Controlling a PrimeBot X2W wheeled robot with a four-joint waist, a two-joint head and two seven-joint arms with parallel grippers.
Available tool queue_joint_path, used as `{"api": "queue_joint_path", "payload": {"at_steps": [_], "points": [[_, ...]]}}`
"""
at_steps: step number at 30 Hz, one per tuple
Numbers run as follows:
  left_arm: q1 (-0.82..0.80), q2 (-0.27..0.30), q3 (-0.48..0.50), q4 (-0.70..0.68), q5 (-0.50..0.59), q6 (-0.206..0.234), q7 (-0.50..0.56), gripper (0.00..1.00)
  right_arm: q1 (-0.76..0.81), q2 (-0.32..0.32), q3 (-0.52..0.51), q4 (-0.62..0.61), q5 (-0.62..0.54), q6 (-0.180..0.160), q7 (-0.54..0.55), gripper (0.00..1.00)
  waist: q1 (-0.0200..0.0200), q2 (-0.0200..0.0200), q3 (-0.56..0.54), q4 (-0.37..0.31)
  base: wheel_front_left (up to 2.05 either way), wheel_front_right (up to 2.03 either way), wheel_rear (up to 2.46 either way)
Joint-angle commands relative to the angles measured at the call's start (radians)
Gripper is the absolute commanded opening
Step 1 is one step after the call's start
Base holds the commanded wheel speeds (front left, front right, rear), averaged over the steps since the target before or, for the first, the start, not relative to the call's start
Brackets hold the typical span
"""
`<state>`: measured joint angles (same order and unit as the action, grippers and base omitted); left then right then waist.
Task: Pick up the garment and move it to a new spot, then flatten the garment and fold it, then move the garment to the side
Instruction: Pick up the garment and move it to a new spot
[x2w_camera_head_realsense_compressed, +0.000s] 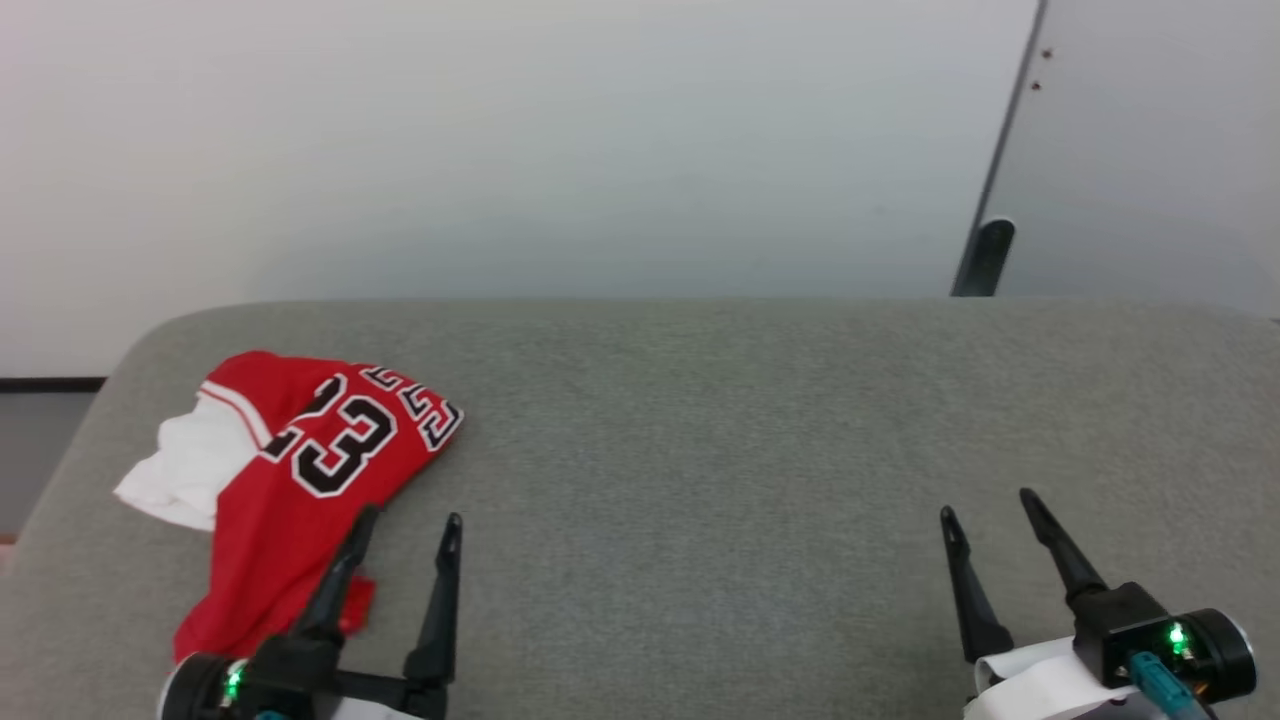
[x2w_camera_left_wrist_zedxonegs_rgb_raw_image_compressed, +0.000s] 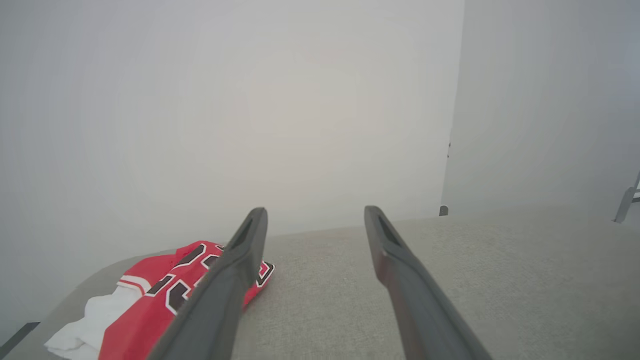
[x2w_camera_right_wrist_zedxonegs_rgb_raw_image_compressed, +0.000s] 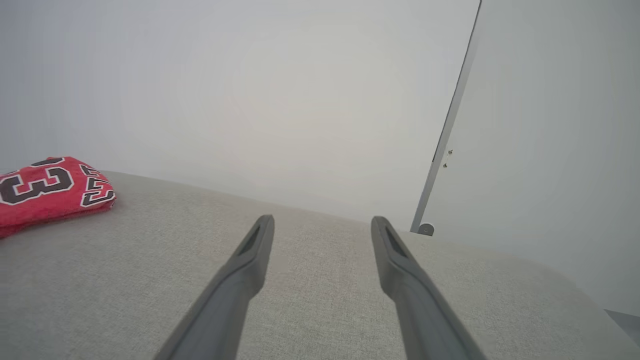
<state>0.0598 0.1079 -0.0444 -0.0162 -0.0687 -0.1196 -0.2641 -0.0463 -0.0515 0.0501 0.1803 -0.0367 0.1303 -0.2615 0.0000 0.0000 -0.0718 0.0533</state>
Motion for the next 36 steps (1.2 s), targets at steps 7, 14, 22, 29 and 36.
{"api": "queue_joint_path", "payload": {"at_steps": [7,14,22,29,36], "points": [[0.003,-0.002,0.079,0.033,-0.013,-0.002,0.000,1.00,0.011,0.002,0.065,0.019,0.008,0.001,-0.005,1.00,0.0000,0.0000,-0.027,0.107,0.00,0.00,0.00],[0.026,0.009,0.176,0.045,-0.021,0.006,0.000,1.00,-0.022,0.002,0.146,0.040,0.036,0.001,-0.003,1.00,0.0000,0.0000,-0.041,0.180,0.00,0.00,0.00],[0.031,-0.011,0.240,0.065,-0.058,0.000,0.000,1.00,-0.034,0.001,0.190,0.050,0.054,0.001,-0.003,1.00,0.0000,0.0000,-0.036,0.208,0.00,0.00,0.00],[-0.126,0.043,0.234,0.167,-0.232,-0.012,0.132,1.00,-0.050,0.001,0.179,0.048,0.026,0.001,-0.003,1.00,0.0000,0.0000,0.020,0.169,0.00,0.00,0.00],[-0.441,0.234,0.117,0.181,-0.450,-0.012,0.505,1.00,-0.081,-0.040,0.125,-0.010,-0.004,0.000,-0.003,1.00,0.0000,0.0000,0.184,0.130,0.00,0.00,0.00]]}}
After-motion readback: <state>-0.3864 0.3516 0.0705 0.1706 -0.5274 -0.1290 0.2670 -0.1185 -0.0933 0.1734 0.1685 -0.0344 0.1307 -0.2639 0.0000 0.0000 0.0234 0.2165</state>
